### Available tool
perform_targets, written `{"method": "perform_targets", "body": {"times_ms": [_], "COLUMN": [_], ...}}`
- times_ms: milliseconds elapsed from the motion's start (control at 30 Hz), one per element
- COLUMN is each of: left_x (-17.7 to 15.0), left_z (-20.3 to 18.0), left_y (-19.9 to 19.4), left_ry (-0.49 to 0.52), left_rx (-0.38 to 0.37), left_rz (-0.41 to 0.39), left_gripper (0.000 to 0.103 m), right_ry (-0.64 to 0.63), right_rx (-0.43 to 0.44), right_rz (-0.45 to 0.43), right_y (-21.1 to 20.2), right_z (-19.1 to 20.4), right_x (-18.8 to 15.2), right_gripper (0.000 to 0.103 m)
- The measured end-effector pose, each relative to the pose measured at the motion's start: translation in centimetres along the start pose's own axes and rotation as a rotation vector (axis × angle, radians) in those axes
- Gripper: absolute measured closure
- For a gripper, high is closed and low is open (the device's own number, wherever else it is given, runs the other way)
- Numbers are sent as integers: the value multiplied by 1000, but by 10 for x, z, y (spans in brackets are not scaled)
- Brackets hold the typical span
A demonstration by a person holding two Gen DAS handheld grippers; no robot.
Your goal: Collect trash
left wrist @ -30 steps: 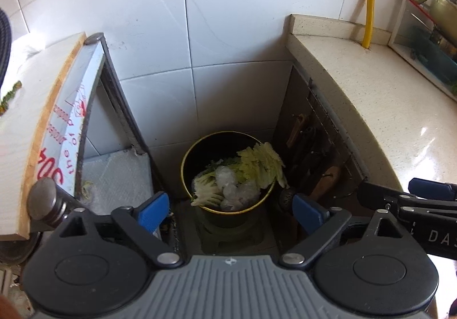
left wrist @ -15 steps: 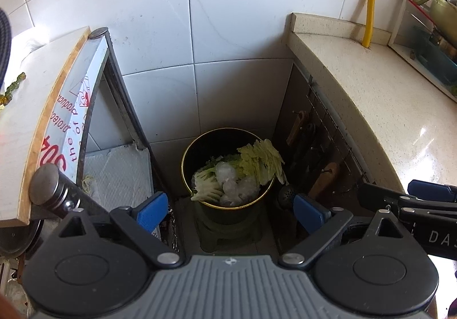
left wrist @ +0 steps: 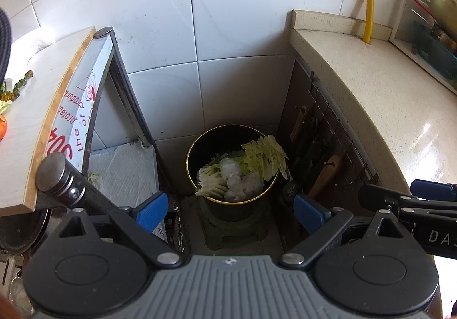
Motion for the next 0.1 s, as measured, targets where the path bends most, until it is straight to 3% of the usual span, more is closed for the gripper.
{"method": "perform_targets", "body": {"times_ms": [100], "left_x": [1], "left_z": [1], "left_y": [2], "left_ry": [-2], "left_rx": [-13], "left_rz": [8], "left_gripper": [9], "right_ry": [5], "right_rx": [0], "right_rz": [0], "right_y": [-1], "right_z": [0], "right_x": [-1], "right_gripper": [12]}}
Point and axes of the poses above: each gripper's, at about its wrist camera, not at the fingertips, and y roughly the way its jaws point, z to its left, x to its top, the point moved 2 cm from there along y, roughly the way its jaws point, and after that the axes turned 11 degrees about y, right-handed, at the moved point
